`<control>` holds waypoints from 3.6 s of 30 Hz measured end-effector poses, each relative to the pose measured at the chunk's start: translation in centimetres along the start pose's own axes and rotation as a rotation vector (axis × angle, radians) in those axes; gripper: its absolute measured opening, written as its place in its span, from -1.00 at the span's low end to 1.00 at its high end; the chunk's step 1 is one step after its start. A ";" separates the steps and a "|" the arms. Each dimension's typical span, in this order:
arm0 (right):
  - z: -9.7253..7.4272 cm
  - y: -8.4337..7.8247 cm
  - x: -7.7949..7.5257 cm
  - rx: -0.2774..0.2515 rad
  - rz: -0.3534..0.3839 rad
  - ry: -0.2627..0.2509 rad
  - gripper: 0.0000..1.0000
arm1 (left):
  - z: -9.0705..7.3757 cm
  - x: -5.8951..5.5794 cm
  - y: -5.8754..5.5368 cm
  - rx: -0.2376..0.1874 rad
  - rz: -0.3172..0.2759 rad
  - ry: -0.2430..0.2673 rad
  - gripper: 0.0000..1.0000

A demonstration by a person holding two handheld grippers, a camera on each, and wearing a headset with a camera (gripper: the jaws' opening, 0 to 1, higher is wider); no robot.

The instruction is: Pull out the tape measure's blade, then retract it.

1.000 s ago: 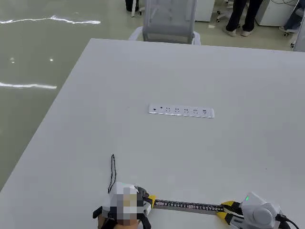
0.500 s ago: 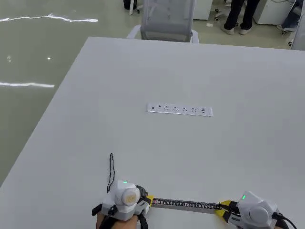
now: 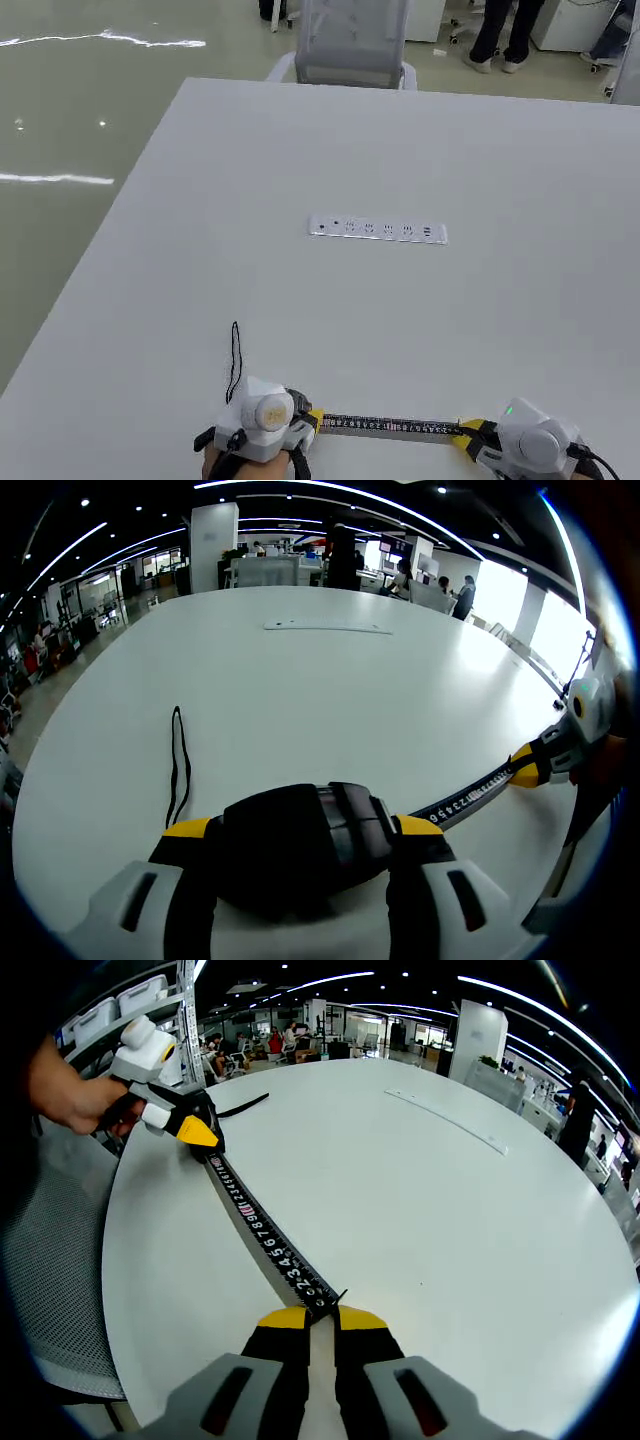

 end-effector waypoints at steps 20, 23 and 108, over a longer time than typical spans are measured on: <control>0.0 0.1 0.2 0.011 0.025 -0.015 -0.89 | 0.1 0.0 -0.1 0.009 -0.002 -0.008 0.34; -0.1 0.2 0.3 0.012 0.035 -0.015 -0.89 | 0.1 0.0 -0.1 0.010 -0.002 -0.009 0.34; 1.2 2.4 2.3 0.014 0.037 -0.015 -0.89 | 0.1 -0.1 -0.1 0.024 0.010 -0.026 0.35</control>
Point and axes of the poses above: the centre of the closed fingertips' face, and the gripper's own axes: z roughly forward along the fingers, x roughly to its left, y roughly out of its top, the point moved 2 cm from there along -z, roughly backward along the fingers, and after that the axes turned 14 degrees about x, right-handed, at the moved point
